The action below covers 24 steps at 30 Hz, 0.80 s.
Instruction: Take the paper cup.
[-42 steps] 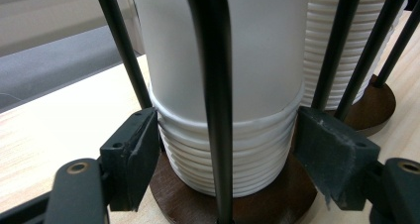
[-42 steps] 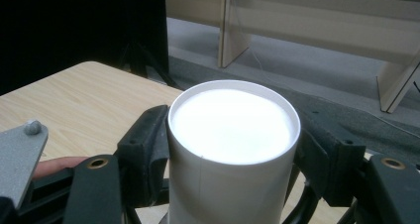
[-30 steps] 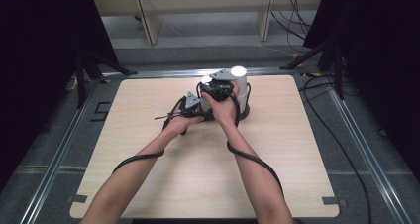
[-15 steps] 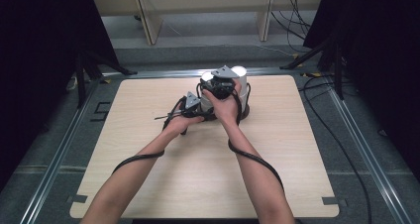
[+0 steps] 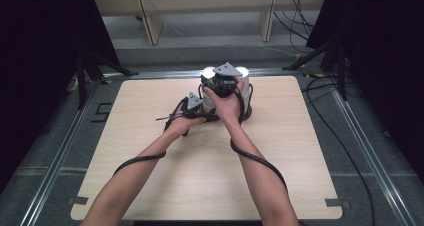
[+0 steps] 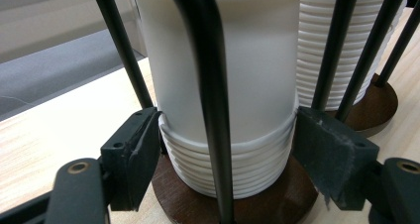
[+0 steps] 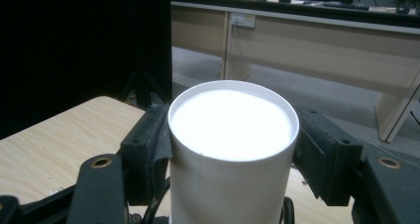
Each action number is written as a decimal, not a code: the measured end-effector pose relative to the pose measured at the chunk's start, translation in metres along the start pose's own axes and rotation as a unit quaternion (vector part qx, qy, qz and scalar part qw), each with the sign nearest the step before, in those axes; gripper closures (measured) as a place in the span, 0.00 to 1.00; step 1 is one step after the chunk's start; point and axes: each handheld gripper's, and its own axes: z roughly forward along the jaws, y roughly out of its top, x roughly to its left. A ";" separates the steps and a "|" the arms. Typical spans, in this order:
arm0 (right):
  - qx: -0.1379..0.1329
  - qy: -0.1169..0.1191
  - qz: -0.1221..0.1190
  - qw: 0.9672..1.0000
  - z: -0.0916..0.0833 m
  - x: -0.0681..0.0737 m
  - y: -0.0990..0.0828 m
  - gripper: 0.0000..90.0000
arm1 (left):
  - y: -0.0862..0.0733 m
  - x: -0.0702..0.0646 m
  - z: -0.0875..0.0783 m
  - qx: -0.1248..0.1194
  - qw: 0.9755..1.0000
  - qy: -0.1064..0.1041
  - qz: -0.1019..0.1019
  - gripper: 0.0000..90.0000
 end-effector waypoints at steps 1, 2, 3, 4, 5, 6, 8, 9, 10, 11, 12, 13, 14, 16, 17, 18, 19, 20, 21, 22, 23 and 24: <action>-0.006 -0.001 0.000 1.000 0.000 0.000 0.001 0.39 | 0.000 0.000 0.000 -0.003 1.000 -0.001 -0.003 0.29; -0.011 0.000 0.003 1.000 -0.001 0.001 0.002 0.39 | 0.000 0.000 -0.001 -0.001 1.000 0.001 -0.002 0.28; -0.006 -0.003 0.001 1.000 -0.003 0.001 0.004 0.39 | 0.001 0.001 -0.002 -0.002 1.000 0.002 -0.001 0.28; -0.007 0.001 0.003 1.000 -0.003 0.001 0.005 0.39 | 0.001 0.001 -0.002 -0.006 1.000 0.001 -0.004 0.27; -0.011 -0.003 -0.001 1.000 -0.004 0.000 0.006 0.39 | 0.001 0.001 -0.003 -0.003 1.000 0.003 -0.002 0.26; -0.012 0.000 -0.002 1.000 -0.005 0.000 0.008 0.39 | 0.001 0.001 -0.005 -0.005 1.000 0.002 0.004 0.26; -0.018 -0.003 -0.006 1.000 -0.007 -0.001 0.010 0.39 | 0.001 0.001 -0.008 -0.004 1.000 0.005 0.002 0.24; -0.018 0.002 0.000 1.000 -0.008 0.000 0.011 0.39 | 0.001 0.001 -0.010 -0.006 1.000 0.004 0.003 0.23; -0.015 -0.001 0.004 1.000 -0.010 0.000 0.012 0.39 | 0.000 0.001 -0.012 -0.005 1.000 0.007 0.000 0.22; -0.018 0.001 -0.002 1.000 -0.011 0.000 0.013 0.39 | 0.000 0.001 -0.013 -0.004 1.000 0.010 0.003 0.21; -0.019 -0.001 -0.001 1.000 -0.012 0.001 0.014 0.39 | 0.000 0.002 -0.015 -0.003 1.000 0.011 0.007 0.19; -0.021 0.000 0.002 1.000 -0.013 0.001 0.015 0.39 | 0.001 0.003 -0.018 -0.001 1.000 0.012 0.008 0.18; -0.028 -0.003 -0.006 1.000 -0.015 0.001 0.016 0.39 | 0.001 0.004 -0.020 -0.002 1.000 0.014 0.007 0.17; -0.030 0.001 -0.011 1.000 -0.018 0.002 0.019 0.40 | 0.002 0.004 -0.026 -0.003 1.000 0.016 0.011 0.16; -0.030 0.001 -0.011 1.000 -0.018 0.002 0.019 0.40 | 0.003 0.004 -0.028 -0.002 1.000 0.015 0.014 0.16; -0.029 0.003 0.000 1.000 -0.018 0.004 0.019 0.40 | 0.003 0.003 -0.031 -0.007 1.000 0.015 0.016 0.16; -0.030 0.002 -0.008 1.000 -0.019 0.003 0.020 0.39 | 0.004 0.003 -0.033 -0.010 1.000 0.015 0.017 0.15; -0.028 0.002 -0.011 1.000 -0.020 0.002 0.021 0.39 | 0.004 0.003 -0.036 -0.012 1.000 0.013 0.020 0.15; -0.033 0.002 -0.018 0.999 -0.021 0.002 0.022 0.40 | 0.005 0.002 -0.038 -0.012 1.000 0.013 0.023 0.15; -0.033 0.002 -0.018 0.999 -0.021 0.002 0.022 0.40 | 0.005 0.002 -0.041 -0.011 1.000 0.011 0.024 0.15; -0.030 0.006 -0.010 0.999 -0.021 0.003 0.022 0.40 | 0.005 0.002 -0.043 -0.016 1.000 0.009 0.025 0.15; -0.028 0.005 -0.010 1.000 -0.023 0.003 0.022 0.39 | 0.005 0.002 -0.046 -0.019 0.999 0.010 0.026 0.15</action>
